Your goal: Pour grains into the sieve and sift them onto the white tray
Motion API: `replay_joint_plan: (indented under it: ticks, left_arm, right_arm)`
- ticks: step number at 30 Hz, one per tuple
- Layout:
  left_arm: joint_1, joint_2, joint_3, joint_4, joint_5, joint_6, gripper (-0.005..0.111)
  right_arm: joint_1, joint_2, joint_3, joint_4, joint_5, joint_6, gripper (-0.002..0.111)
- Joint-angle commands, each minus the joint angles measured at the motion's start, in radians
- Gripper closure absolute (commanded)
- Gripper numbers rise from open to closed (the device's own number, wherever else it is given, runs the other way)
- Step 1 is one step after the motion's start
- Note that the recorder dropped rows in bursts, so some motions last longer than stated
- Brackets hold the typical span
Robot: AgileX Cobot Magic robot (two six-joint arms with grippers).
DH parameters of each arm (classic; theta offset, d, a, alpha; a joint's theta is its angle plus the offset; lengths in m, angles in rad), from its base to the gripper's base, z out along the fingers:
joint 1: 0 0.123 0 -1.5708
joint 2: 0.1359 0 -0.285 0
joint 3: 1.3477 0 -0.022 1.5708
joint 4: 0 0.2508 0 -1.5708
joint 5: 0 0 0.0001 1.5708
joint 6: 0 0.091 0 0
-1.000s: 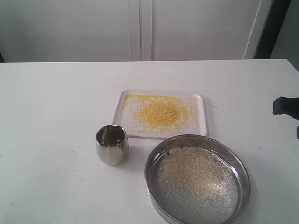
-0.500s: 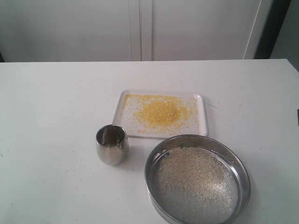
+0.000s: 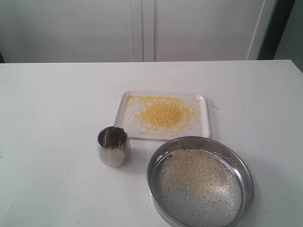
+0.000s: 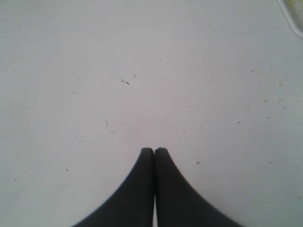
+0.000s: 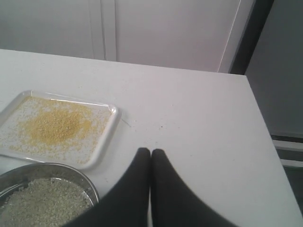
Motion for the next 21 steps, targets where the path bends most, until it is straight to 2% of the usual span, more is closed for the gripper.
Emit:
replay_joint_plan:
  ticks: [1, 9, 21]
  left_arm:
    - [-0.007, -0.004, 0.009, -0.002, 0.008, -0.002, 0.107]
    - [-0.007, -0.004, 0.009, -0.002, 0.008, -0.002, 0.107]
    - [-0.007, -0.004, 0.009, -0.002, 0.008, -0.002, 0.107]
  right_arm:
    - [-0.011, -0.011, 0.005, -0.012, -0.013, -0.011, 0.108]
    - [-0.011, -0.084, 0.027, -0.030, -0.032, -0.011, 0.108]
    - [-0.011, -0.276, 0.265, -0.030, -0.069, -0.011, 0.108]
